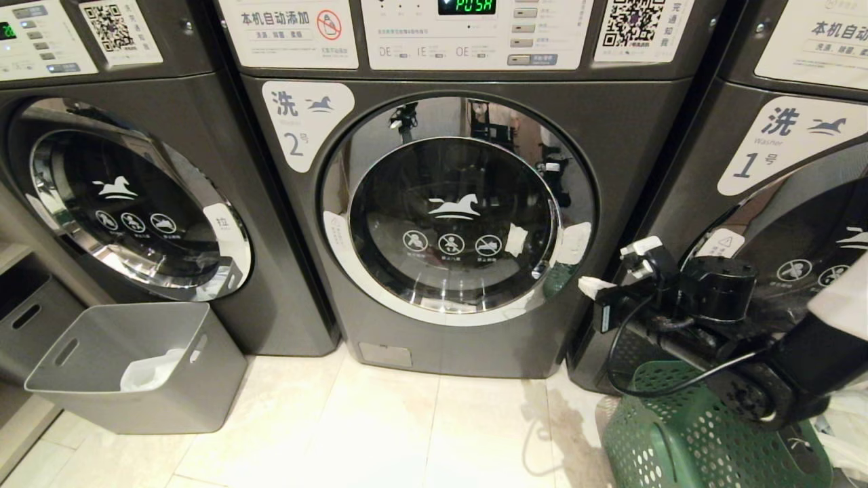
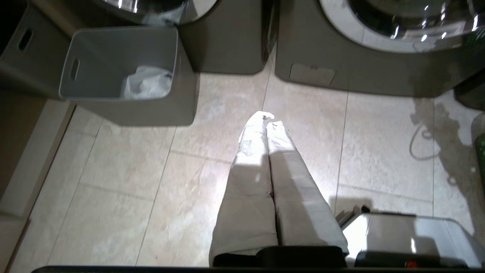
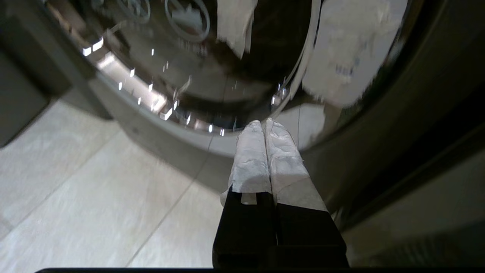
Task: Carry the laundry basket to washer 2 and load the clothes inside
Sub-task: Press the washing machine door tightly with the right hand
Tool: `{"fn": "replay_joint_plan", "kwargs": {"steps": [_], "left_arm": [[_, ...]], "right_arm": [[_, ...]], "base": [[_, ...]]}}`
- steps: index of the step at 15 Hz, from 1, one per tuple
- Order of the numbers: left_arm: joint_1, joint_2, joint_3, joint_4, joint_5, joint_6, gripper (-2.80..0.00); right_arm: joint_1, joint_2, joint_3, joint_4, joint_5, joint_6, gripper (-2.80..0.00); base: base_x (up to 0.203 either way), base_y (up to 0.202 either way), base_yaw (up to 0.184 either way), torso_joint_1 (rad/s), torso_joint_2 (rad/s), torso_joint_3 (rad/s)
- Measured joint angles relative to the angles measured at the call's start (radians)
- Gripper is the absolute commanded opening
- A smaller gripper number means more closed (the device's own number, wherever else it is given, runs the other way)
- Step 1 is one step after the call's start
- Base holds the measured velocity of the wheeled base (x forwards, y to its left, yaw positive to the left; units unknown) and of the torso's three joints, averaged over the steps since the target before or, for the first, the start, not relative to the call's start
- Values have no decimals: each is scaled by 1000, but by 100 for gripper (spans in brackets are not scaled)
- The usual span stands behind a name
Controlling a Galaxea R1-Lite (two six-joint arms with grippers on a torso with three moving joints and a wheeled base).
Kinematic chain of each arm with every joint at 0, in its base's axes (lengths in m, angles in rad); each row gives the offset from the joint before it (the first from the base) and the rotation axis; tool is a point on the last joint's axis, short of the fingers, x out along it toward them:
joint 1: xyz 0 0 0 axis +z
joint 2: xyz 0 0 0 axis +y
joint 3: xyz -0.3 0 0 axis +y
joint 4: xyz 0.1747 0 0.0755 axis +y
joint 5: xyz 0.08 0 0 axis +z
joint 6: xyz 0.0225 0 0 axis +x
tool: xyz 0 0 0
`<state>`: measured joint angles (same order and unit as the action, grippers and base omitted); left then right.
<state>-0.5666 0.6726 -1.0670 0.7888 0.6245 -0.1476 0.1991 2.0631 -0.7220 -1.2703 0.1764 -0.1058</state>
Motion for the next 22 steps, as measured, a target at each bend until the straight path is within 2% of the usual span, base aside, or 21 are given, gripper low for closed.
{"fn": "replay_joint_plan", "kwargs": {"steps": [2,4,8,12,14,16,19,22], "left_arm": [[29,-86,-11,173,-33,-45,-280],[77,-154,-34,291,-101,-85,-280],[205,-207,-137,306,-260,-71,-280],[365,-241,-164,311,-393,-34,-280],[407,-257,-161,311,-413,-31,-280],[418,-274,-149,309,-414,-31,-280],[422,-292,-124,306,-414,-31,-280],[433,-290,-119,295,-417,-30,-280]], "right_arm": [[3,86,-104,-50,-35,13,-280],[2,156,-197,-55,-65,22,-280],[-1,265,-359,-36,-124,23,-280],[-31,343,-533,25,-152,4,-280],[-46,382,-607,42,-169,-23,-280],[-55,419,-652,42,-227,-40,-280],[-62,404,-652,44,-243,-40,-280],[-57,294,-391,43,-217,-39,-280]], "base": [[0,0,0,0,0,0],[0,0,0,0,0,0],[0,0,0,0,0,0],[0,0,0,0,0,0],[0,0,0,0,0,0],[0,0,0,0,0,0],[0,0,0,0,0,0],[0,0,0,9,6,-2]]}}
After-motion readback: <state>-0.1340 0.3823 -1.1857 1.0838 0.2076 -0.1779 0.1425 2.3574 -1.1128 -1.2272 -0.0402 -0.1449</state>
